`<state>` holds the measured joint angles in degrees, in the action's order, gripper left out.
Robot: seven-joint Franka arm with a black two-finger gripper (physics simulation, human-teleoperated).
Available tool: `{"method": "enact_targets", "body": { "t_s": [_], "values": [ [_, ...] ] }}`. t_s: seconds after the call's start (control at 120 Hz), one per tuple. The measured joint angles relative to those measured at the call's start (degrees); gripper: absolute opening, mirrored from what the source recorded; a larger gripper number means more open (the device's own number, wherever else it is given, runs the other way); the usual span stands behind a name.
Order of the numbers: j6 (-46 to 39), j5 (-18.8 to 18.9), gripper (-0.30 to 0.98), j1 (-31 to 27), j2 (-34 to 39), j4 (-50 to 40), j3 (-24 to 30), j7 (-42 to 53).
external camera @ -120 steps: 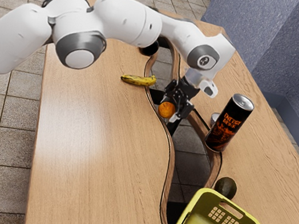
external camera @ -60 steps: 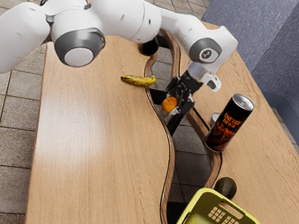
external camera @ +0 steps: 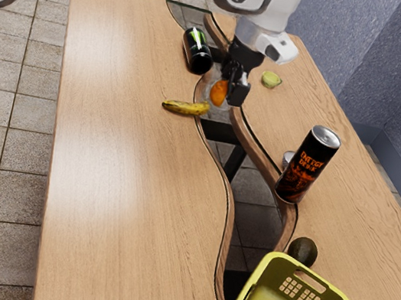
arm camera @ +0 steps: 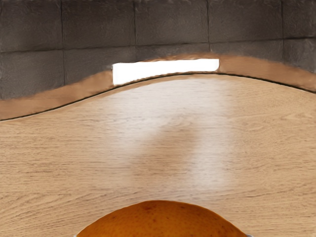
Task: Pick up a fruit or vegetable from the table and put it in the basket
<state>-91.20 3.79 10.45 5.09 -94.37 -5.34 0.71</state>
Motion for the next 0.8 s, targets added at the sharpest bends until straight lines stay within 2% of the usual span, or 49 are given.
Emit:
{"method": "enact_targets", "body": {
  "t_s": [0.092,0.208,0.4,0.567,0.8],
  "values": [
    [-2.0,1.2,0.31,3.4,0.1,2.9,7.3,-1.5],
    [-3.6,1.8,0.32,4.6,-3.3,8.3,11.9,-3.3],
    [-4.9,2.1,0.31,3.3,-21.1,25.0,19.5,-5.6],
    [-7.8,2.7,0.31,7.0,-33.7,34.7,20.9,-7.0],
    [-12.8,3.0,0.31,11.1,-38.9,36.9,20.9,-8.5]
  ]
}}
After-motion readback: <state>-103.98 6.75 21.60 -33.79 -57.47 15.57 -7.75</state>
